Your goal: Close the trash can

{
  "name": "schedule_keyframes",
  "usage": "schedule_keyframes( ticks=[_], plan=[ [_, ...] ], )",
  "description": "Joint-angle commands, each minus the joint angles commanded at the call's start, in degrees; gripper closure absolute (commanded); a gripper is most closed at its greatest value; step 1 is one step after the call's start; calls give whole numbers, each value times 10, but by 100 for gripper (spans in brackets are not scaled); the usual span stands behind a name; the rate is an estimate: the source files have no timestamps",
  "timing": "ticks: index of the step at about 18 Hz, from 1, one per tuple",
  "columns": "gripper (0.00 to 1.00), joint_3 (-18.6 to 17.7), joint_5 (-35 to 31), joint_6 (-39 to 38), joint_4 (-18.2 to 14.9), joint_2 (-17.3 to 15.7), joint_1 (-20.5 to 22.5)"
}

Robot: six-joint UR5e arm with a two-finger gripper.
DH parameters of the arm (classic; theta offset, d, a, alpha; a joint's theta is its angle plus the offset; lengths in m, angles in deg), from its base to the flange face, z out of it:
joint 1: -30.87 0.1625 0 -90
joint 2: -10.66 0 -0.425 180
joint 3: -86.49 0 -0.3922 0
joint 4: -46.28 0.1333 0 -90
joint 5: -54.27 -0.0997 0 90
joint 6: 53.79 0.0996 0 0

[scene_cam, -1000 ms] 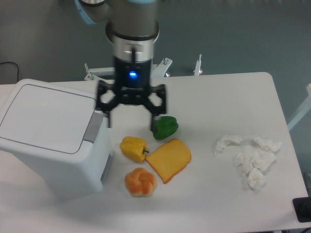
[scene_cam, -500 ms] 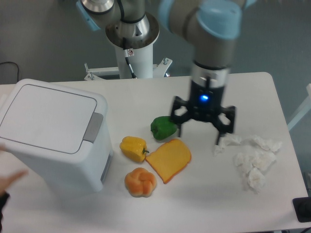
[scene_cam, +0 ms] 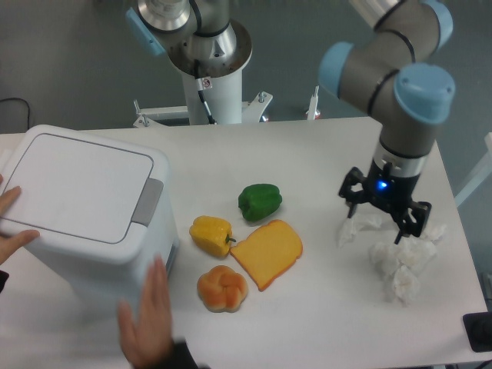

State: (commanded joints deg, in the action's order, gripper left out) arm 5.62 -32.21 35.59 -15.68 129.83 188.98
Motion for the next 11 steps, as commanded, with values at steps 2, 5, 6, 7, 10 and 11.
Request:
schedule_keyframes(
  ticks=[2,5,6,7,10,11],
  plan=[
    [0,17,-11,9,-3,18,0],
    [0,34,-31,22,-27,31,0],
    [0,34,-31,22,-30,32,1],
    [0,35,-31,23,-31,32,1],
    [0,35,-28,23,-30,33,1],
    [0,35,-26,23,-30,33,1]
  ],
)
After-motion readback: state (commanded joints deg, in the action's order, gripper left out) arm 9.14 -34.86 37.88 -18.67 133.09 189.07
